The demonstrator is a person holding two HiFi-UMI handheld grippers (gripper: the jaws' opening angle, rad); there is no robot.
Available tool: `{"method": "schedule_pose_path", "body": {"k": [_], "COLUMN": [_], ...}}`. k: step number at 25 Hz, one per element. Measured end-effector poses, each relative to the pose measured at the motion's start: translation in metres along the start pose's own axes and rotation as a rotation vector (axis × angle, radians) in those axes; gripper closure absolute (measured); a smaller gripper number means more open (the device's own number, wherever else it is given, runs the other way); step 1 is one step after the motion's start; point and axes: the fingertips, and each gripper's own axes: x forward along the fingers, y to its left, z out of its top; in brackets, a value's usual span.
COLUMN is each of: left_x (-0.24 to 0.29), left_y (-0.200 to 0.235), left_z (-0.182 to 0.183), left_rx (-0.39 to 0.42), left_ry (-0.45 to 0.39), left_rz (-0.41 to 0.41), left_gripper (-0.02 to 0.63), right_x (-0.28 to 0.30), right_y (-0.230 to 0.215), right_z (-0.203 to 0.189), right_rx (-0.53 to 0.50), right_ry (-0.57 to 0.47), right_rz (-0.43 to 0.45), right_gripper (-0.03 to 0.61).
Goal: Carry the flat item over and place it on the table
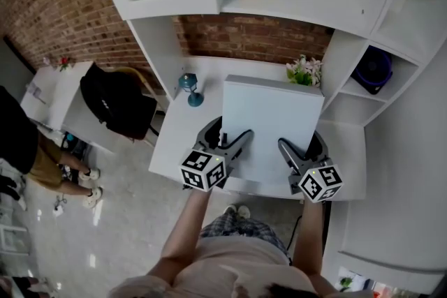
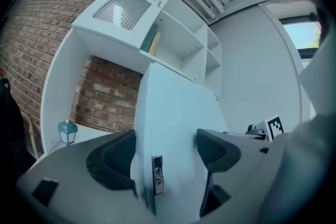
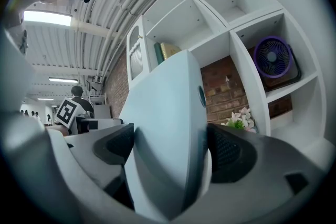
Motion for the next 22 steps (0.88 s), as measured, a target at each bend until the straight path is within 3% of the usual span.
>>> {"method": "schedule_pose_path", "body": {"k": [13,22], "left_x": [0.052,0.082], "left_y": [0.052,0.092], "left_z": [-0.012,-0.062], "left_rx": [-0.025,-0.097], "left_ry": [0.058,0.141], "left_rz": [-0.008,0.026], "left_gripper": [0.259,0.259], "right_x": [0.057,0.092], "right_y": [-0.036,-0.067], "right_z": [-0.021,-0.074], "right_rx": [0.035,0.110], "right_ry": [0.042,0.149], "right_rz": [-0.033,-0.052], "right_gripper": [0.140,0.140]}}
